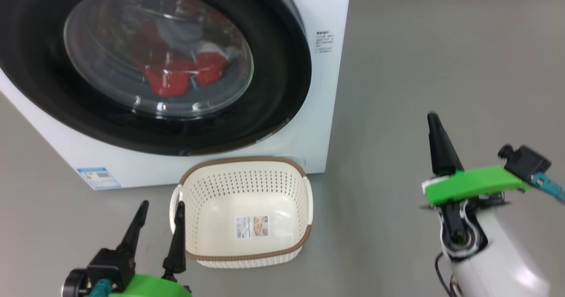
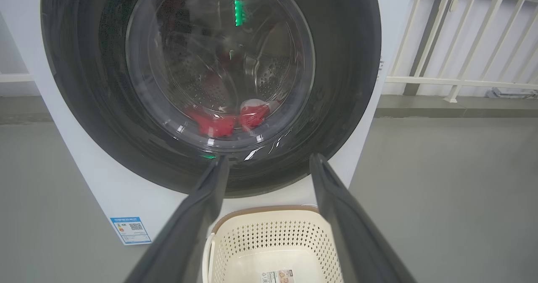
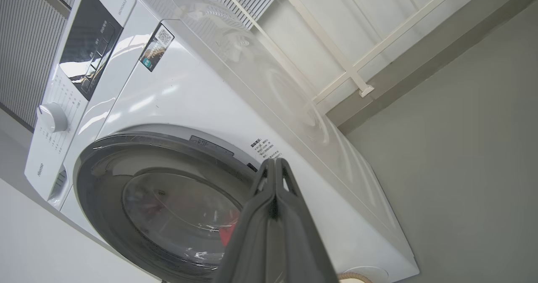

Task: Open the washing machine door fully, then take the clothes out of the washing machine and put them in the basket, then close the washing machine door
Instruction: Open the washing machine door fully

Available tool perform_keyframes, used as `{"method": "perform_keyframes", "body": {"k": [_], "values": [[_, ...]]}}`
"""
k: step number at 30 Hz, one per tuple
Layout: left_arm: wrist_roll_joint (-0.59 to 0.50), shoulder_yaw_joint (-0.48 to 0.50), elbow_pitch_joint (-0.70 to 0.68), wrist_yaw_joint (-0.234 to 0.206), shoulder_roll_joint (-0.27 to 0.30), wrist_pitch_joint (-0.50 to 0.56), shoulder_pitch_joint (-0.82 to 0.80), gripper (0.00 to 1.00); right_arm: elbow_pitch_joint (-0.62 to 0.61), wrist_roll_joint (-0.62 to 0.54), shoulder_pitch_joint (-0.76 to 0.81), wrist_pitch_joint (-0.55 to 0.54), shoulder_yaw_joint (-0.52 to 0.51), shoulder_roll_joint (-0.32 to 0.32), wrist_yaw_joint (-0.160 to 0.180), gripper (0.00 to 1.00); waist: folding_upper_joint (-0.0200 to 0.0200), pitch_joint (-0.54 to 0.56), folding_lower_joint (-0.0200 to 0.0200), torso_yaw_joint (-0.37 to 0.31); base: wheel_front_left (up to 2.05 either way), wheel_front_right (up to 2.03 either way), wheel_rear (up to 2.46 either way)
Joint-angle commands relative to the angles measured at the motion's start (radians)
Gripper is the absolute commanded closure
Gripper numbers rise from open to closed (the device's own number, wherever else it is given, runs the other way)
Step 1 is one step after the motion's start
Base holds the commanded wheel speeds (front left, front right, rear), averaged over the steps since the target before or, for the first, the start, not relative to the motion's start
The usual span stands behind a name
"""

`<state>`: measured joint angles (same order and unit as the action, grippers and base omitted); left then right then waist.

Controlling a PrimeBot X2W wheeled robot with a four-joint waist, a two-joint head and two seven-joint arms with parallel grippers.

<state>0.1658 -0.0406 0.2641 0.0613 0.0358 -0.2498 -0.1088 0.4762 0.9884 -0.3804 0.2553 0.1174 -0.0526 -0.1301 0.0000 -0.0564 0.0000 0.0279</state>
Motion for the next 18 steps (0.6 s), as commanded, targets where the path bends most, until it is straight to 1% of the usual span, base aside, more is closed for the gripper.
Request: {"method": "perform_keyframes", "body": {"k": [1, 8, 14, 18], "values": [[0.013, 0.032, -0.035, -0.007, 0.014, -0.012, -0.043, 0.0, -0.004, 0.039, -0.068, 0.002, 0.029, 0.002, -0.001, 1.0, 0.0, -0.036, 0.0, 0.014, 0.0, 0.0, 0.0], [0.029, 0.035, -0.069, -0.007, 0.014, -0.012, -0.071, 0.0, 0.063, 0.256, -0.213, -0.076, 0.008, -0.011, -0.001, 1.0, 0.0, -0.105, 0.0, 0.036, 0.0, 0.0, 0.0], [0.037, 0.025, -0.084, -0.008, 0.014, -0.012, -0.096, 0.0, 0.111, 0.367, -0.325, -0.152, 0.01, -0.024, -0.001, 1.0, 0.0, -0.163, 0.0, 0.053, 0.0, 0.0, 0.0], [0.039, 0.019, -0.089, -0.007, 0.014, -0.012, -0.114, 0.0, 0.148, 0.457, -0.402, -0.244, 0.003, -0.024, -0.001, 1.0, 0.0, -0.205, 0.0, 0.064, 0.0, 0.0, 0.0]]}}
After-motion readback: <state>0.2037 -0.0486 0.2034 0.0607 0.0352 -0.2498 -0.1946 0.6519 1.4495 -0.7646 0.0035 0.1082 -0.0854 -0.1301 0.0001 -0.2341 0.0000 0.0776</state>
